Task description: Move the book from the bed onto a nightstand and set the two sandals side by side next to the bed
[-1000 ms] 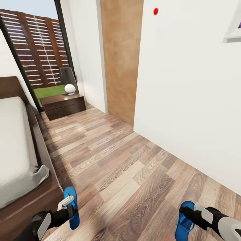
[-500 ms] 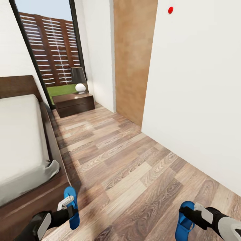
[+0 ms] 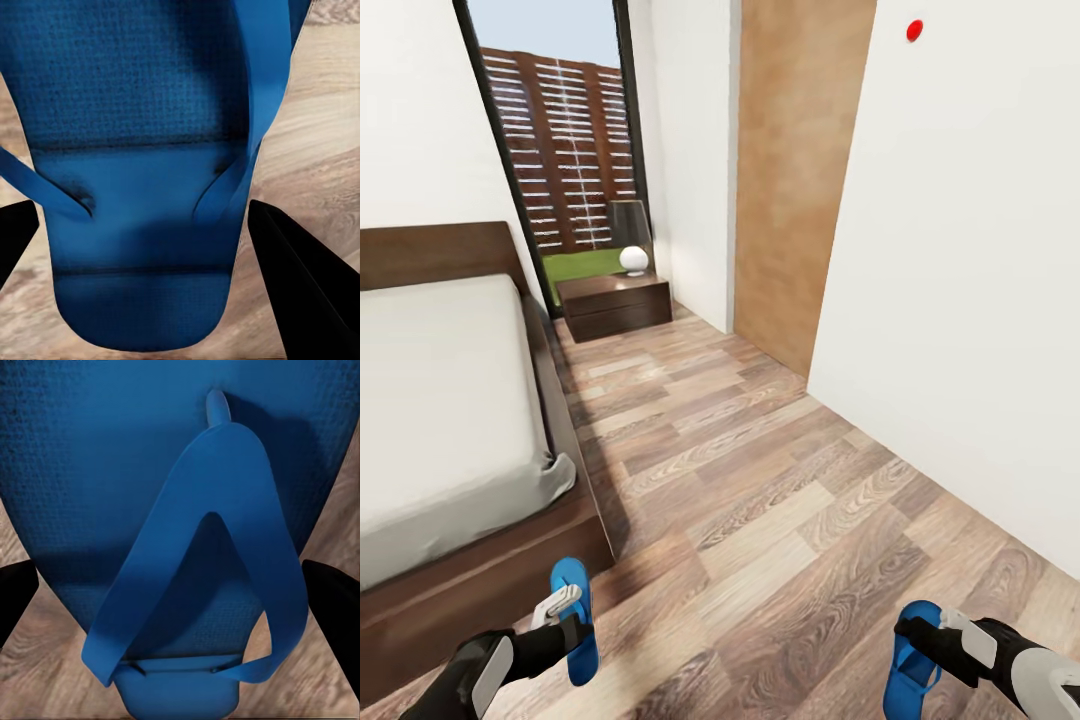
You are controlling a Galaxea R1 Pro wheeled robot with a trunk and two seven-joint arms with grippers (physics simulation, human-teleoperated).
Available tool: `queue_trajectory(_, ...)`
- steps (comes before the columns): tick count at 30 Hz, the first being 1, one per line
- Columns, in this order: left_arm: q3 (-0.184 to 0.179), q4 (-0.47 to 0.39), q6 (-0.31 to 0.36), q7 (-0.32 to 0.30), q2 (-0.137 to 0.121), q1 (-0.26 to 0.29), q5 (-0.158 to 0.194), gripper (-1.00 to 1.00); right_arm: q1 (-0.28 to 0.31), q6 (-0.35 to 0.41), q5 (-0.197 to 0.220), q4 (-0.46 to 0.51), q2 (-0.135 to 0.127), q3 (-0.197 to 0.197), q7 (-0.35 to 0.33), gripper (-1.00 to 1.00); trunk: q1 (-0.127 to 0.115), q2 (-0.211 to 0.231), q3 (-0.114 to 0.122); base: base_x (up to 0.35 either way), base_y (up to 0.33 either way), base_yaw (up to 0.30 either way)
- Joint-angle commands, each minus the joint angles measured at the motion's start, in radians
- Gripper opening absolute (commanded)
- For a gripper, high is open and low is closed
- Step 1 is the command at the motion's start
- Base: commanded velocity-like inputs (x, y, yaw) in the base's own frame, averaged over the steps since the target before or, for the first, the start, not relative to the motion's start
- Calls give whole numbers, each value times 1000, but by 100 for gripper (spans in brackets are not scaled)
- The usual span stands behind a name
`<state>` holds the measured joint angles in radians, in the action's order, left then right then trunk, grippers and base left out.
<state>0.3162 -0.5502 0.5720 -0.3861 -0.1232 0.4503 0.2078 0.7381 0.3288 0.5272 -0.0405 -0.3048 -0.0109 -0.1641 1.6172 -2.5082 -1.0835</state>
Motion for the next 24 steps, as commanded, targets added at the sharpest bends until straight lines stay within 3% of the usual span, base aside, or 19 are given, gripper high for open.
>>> queue_trajectory(1, 4, 0, 7, -3, 1, 1, 3, -100, 1, 1, 2, -2, 0, -1, -4, -100, -1, 0, -1, -135, 0, 183)
queue_trajectory(24, 4, 0, 8, -2, 0, 1, 4, -100, 1, 0, 2, -2, 0, -1, -4, -100, -1, 0, -1, -35, 0, 189)
